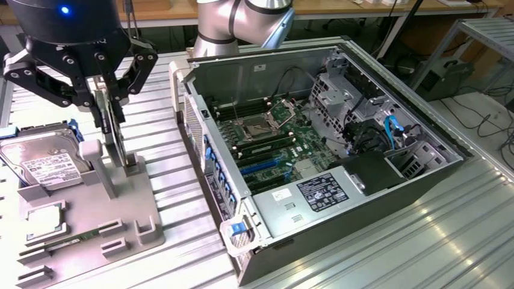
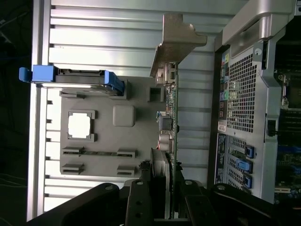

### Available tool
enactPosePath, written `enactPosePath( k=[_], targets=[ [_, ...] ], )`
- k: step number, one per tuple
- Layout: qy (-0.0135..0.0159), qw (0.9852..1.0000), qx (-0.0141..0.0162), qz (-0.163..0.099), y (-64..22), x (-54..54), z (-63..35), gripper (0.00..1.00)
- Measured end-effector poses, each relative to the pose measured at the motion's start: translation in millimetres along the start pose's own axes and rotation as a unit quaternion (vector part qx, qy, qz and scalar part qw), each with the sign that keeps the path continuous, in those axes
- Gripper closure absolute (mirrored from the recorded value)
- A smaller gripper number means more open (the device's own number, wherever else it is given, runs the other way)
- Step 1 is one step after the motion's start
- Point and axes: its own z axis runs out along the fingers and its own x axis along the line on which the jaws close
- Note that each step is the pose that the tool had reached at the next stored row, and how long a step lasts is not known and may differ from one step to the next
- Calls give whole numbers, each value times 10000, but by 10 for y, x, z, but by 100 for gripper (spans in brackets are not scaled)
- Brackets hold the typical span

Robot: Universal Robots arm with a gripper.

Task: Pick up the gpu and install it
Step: 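Pick up the gpu and move the gpu toward the slot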

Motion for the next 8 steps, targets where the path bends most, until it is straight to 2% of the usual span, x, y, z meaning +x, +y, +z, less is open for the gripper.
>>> enactPosePath(
  k=[8],
  targets=[
    [0, 10000, 0, 0, 2, 0, -42, 73]
  ],
)
